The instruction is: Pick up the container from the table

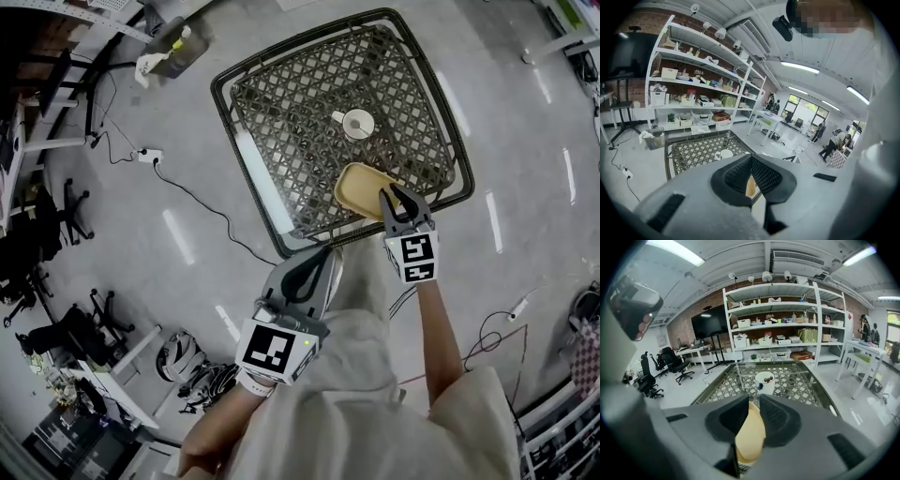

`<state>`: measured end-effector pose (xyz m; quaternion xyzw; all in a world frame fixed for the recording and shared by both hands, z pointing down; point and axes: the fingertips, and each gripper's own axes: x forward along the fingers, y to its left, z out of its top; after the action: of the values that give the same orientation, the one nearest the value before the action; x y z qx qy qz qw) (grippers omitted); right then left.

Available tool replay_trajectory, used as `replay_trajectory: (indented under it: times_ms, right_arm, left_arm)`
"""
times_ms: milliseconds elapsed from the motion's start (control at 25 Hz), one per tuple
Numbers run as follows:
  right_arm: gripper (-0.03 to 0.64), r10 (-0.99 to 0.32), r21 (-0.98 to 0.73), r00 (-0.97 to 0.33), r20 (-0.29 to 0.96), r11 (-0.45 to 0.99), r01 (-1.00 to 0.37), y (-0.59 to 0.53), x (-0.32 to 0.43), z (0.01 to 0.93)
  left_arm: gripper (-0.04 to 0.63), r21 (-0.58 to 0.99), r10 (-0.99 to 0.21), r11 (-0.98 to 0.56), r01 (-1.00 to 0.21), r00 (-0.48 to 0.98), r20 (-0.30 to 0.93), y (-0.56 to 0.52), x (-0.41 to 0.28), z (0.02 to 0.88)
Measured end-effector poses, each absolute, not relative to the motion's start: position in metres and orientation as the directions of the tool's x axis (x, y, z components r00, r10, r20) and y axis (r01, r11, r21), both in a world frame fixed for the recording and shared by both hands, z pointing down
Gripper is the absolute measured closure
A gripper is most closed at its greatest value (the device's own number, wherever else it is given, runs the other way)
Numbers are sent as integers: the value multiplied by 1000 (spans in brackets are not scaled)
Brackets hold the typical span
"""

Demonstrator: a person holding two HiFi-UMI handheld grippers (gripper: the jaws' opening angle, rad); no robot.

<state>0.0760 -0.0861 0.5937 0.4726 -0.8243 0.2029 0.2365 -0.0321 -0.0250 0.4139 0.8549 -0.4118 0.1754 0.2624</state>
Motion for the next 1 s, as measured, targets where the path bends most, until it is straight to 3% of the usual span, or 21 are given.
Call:
replay_trajectory:
  times_ms: [1000]
  right_arm:
    - [529,-521,-50,-311,795,454,-889,-84,124,711]
  left_arm:
    - [572,299,-644,-491,-818,572,508,-30,-32,410]
